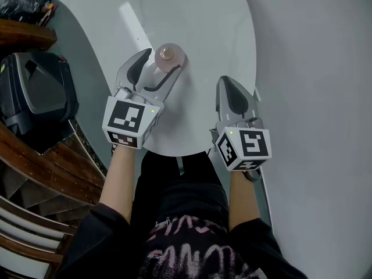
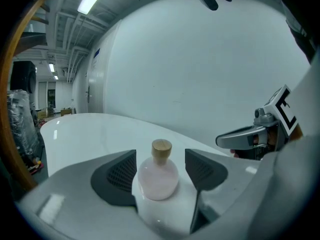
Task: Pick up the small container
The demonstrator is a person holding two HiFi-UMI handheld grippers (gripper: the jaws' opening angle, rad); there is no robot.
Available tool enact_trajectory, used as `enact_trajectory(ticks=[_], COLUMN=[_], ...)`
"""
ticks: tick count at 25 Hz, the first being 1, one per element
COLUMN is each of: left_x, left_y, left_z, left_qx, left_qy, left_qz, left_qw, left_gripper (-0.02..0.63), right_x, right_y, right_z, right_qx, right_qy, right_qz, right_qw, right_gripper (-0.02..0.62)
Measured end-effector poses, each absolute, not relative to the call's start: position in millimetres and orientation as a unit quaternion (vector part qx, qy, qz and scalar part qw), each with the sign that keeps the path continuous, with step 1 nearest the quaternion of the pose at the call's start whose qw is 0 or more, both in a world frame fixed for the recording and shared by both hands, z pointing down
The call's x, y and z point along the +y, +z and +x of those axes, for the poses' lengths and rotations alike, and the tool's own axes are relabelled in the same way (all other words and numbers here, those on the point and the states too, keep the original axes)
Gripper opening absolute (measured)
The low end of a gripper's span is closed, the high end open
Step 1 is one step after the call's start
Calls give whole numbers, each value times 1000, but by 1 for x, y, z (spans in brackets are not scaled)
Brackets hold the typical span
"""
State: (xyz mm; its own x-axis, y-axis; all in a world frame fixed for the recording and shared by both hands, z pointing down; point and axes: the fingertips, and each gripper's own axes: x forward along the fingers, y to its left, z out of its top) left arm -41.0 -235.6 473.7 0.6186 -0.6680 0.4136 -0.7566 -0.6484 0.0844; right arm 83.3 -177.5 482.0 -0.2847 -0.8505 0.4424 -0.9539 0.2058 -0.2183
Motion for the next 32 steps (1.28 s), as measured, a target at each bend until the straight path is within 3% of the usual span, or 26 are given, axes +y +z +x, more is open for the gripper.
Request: enact_trajectory(ticks=[18, 32], left_x=[-247, -248], left_y=[489, 491], left_z=[-33, -32], left_qx=[-387, -392], left_qy=[181, 184], left_qz=[895, 893], left_qw=[126, 124], left_gripper=[288, 184], right_x=[-176, -172], right_y=[494, 500], right_z=[94, 99], right_qx=[-754, -749], right_qy=[240, 247], right_qz=[600, 603], right_qw=[119, 119], right_gripper=[21, 21])
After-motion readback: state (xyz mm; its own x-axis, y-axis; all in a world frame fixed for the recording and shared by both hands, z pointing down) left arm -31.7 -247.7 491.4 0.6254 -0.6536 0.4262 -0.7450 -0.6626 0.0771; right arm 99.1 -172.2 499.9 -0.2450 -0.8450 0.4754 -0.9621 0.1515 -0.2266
